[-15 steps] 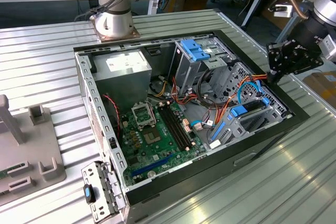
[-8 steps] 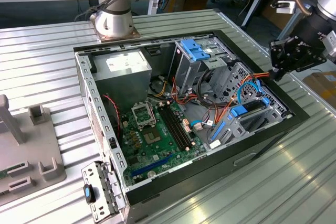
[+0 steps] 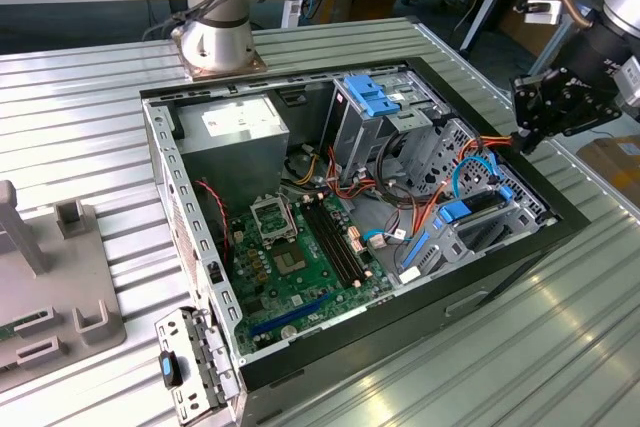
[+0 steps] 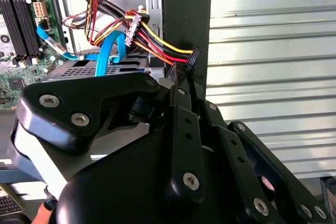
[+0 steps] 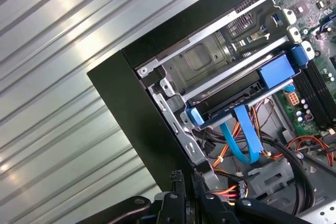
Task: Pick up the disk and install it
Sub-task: 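Insert the first disk wire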
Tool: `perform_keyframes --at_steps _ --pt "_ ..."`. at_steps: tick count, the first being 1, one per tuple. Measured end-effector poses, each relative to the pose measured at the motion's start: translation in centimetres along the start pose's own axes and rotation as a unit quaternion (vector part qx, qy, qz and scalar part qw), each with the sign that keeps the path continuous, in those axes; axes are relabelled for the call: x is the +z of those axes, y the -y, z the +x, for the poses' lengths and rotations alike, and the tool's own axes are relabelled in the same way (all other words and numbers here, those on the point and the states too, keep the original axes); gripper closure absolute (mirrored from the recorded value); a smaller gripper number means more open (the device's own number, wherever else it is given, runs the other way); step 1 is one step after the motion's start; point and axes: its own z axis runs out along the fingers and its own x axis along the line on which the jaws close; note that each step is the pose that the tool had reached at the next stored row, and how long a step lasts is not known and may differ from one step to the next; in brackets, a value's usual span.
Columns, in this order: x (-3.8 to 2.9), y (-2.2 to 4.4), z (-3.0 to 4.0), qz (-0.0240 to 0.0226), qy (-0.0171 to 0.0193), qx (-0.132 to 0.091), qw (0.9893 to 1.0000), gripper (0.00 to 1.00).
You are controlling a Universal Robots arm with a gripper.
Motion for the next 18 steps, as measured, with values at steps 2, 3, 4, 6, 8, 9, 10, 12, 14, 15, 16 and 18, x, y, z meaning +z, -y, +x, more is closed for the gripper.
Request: perform_keyframes --at_steps 2,3,4,6,8,9,10,12,14,15,16,18 --pt "-0.03 -0.26 -0.41 0.0004 -0.0006 0.000 1.0000 0.83" --pt "-0.04 -0.42 -0.65 0.0007 -0.0009 0.000 1.0000 0.83" --pt "-0.06 -0.54 -0.84 0.0009 -0.0013 0.000 1.0000 0.83" --pt "-0.09 -0.81 -1.24 0.0014 -0.0021 0.000 1.0000 0.83" --pt "-0.12 -1.10 -1.69 0.0020 -0.0030 0.000 1.0000 0.83" --pt "-0.14 -1.32 -2.03 0.0026 -0.0039 0.000 1.0000 0.83" --pt "-0.16 -1.57 -2.43 0.0032 -0.0047 0.000 1.0000 0.83" --pt "-0.20 -1.90 -2.93 0.0040 -0.0060 -0.001 1.0000 0.83" --pt "-0.23 -2.15 -3.32 0.0046 -0.0071 -0.001 1.0000 0.83" --pt "-0.23 -2.25 -3.47 0.0050 -0.0075 -0.001 1.0000 0.83" --pt "-0.24 -2.32 -3.56 0.0052 -0.0078 0.000 1.0000 0.83" --pt "-0.24 -2.33 -3.58 0.0048 -0.0100 0.021 0.9997 0.83"
